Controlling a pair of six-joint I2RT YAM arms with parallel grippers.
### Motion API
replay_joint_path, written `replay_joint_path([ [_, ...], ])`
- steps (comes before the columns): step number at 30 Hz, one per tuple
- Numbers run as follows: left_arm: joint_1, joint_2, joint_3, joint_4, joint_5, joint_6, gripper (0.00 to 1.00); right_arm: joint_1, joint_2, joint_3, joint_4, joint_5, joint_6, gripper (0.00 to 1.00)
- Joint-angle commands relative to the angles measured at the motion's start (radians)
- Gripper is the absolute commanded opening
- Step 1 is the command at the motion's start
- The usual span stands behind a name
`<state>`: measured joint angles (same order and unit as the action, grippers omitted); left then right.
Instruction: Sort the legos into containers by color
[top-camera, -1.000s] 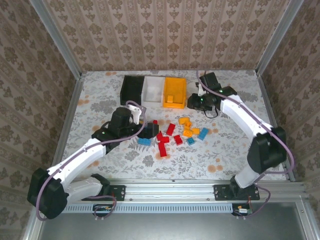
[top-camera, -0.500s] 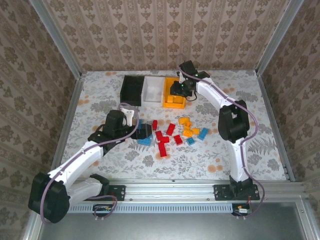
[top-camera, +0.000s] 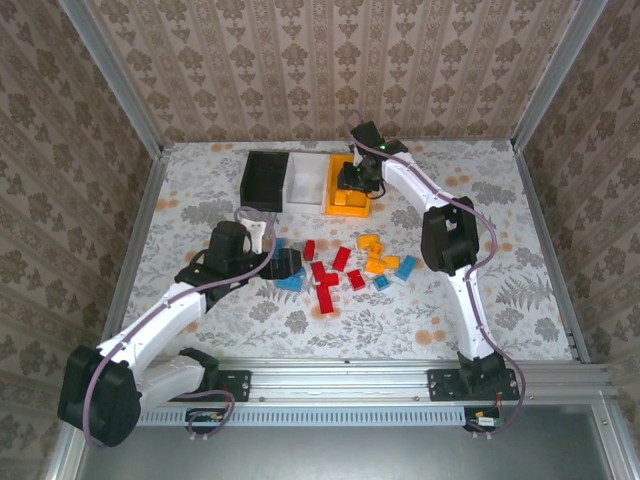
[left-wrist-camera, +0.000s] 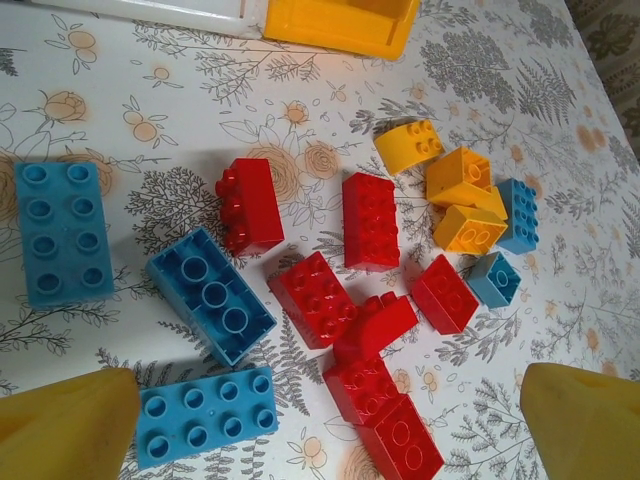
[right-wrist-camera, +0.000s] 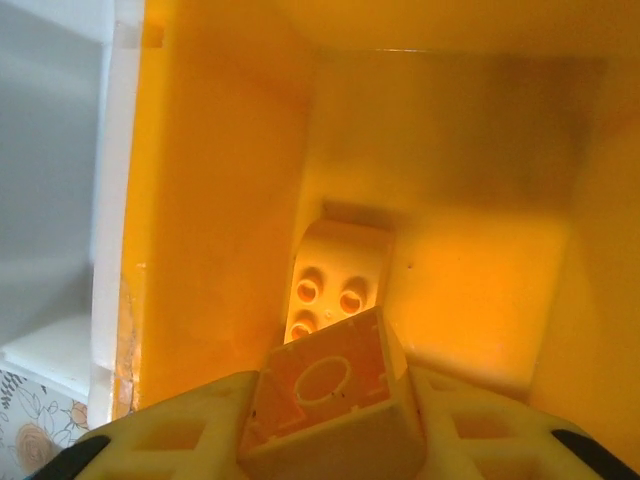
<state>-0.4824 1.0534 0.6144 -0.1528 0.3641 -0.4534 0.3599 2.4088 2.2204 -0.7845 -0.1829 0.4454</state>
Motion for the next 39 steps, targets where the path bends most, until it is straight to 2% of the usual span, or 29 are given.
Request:
replay_joint_path([
  [1,0.008,-0.018,-0.013,-0.009,0.021,-0.019,1.00,0.010,0.014,0.036,-0.033,0.031,-0.001,0.40],
  [9,0.009,-0.022,-0.005,-0.027,0.022,-0.023,1.00,0.009,-0.026,0.040,-0.048,0.051,-0.017,0.52],
  [17,0.010,-0.036,0.005,-0.049,0.021,-0.028,1.00,0.008,-0.148,0.002,-0.114,0.077,-0.041,0.54],
  [21,0.008,-0.046,0.008,-0.069,0.022,-0.027,1.00,0.001,-0.363,-0.226,-0.124,0.140,-0.054,0.57],
  [24,-0.007,-0.039,0.011,-0.081,0.015,-0.020,1.00,-0.009,-0.553,-0.481,-0.086,0.156,-0.053,0.64],
  [29,-0.085,0.003,0.023,-0.078,-0.032,-0.009,1.00,-0.016,-0.799,-0.851,-0.057,0.179,-0.026,0.73],
  [34,-0.215,0.124,0.073,-0.065,-0.090,0.007,1.00,-0.018,-0.909,-1.095,0.018,0.176,0.035,0.77],
  [39,-0.328,0.250,0.117,-0.013,-0.105,-0.001,1.00,-0.031,-0.869,-1.168,0.081,0.193,0.101,0.77],
])
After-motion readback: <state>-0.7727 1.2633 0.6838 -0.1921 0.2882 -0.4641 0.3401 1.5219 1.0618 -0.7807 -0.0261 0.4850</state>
